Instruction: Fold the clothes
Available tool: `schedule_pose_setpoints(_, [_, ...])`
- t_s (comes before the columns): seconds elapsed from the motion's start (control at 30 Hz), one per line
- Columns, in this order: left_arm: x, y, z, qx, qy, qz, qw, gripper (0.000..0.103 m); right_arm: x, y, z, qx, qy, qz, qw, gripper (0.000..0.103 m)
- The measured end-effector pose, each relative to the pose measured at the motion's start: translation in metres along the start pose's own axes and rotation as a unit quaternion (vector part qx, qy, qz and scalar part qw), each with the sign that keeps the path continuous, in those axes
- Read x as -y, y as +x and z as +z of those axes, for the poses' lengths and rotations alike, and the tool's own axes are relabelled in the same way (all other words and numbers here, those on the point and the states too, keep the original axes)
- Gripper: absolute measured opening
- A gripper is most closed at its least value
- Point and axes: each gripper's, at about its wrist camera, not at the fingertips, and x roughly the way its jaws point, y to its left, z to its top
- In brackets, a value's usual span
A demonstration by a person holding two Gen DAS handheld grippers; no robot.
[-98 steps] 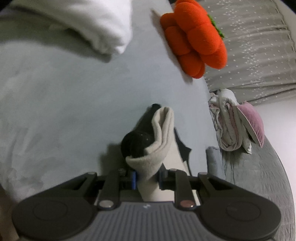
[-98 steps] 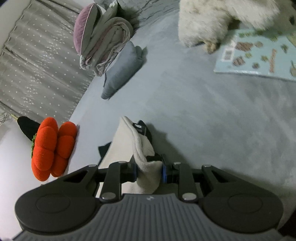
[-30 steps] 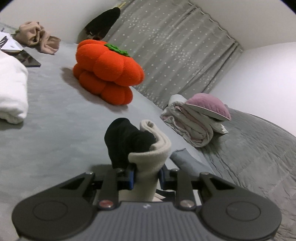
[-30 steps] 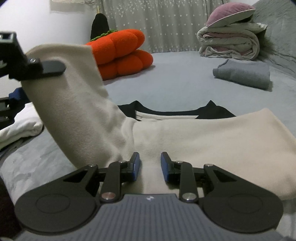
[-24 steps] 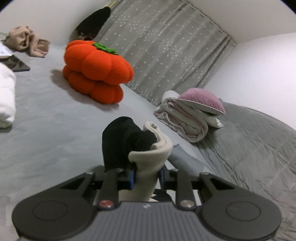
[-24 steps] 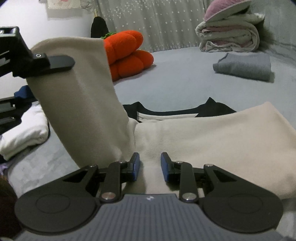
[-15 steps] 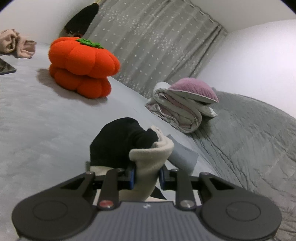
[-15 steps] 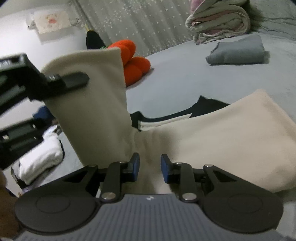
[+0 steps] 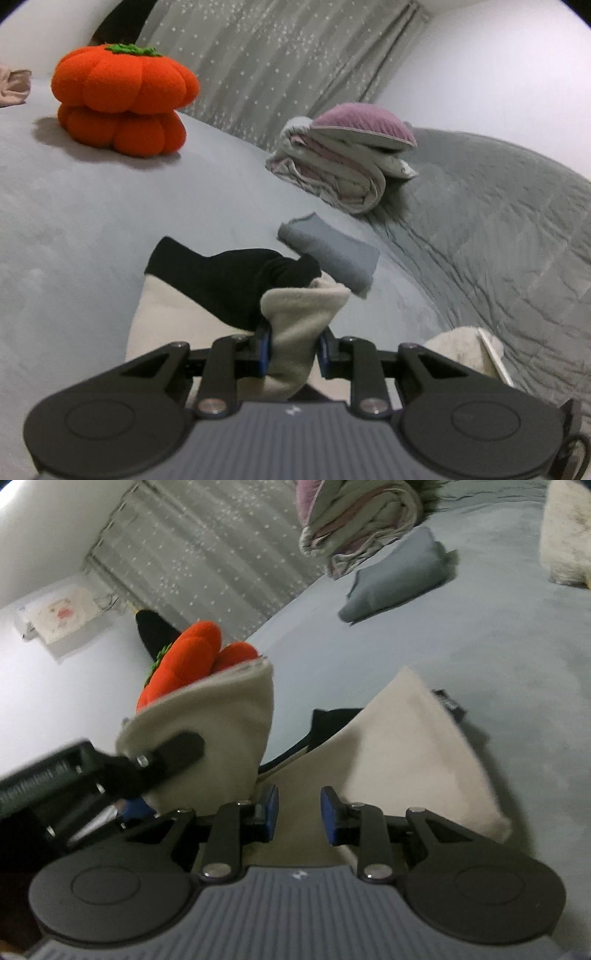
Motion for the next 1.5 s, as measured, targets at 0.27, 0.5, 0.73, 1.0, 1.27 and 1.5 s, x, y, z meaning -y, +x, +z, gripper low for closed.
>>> schedule_pose_setpoints(0.27, [-0.002, 0.017, -0.008, -0.056, 0.001, -0.016, 0.9983, 0.027, 0.014, -0.015, 0.003, 0.01, 0.037, 0.0, 0.999, 0.03])
schedule_pose_setpoints(0.5, [-0.005, 0.011, -0.001, -0.097, 0.04, -0.064, 0.9925, 0.04, 0.036, -0.031, 0.007, 0.018, 0.11, 0.03, 0.993, 0.034])
schedule_pose_setpoints(0.73, [-0.003, -0.012, 0.007, -0.12, 0.107, -0.141, 0.9769, 0.059, 0.046, -0.041, 0.012, 0.022, 0.168, 0.068, 0.983, 0.05])
schedule_pose_setpoints(1.0, [-0.026, -0.036, 0.011, -0.079, 0.108, -0.132, 0.9822, 0.071, 0.048, -0.044, 0.017, 0.033, 0.218, 0.099, 0.97, 0.066])
schedule_pose_setpoints(1.27, [-0.056, -0.028, 0.01, -0.082, 0.081, -0.088, 0.9894, 0.07, 0.021, -0.031, 0.02, 0.035, 0.155, 0.044, 0.986, 0.067])
schedule_pose_setpoints(1.5, [-0.069, -0.023, 0.006, -0.071, 0.09, -0.057, 0.9917, 0.069, -0.017, -0.023, 0.016, 0.039, 0.065, 0.012, 0.997, 0.067])
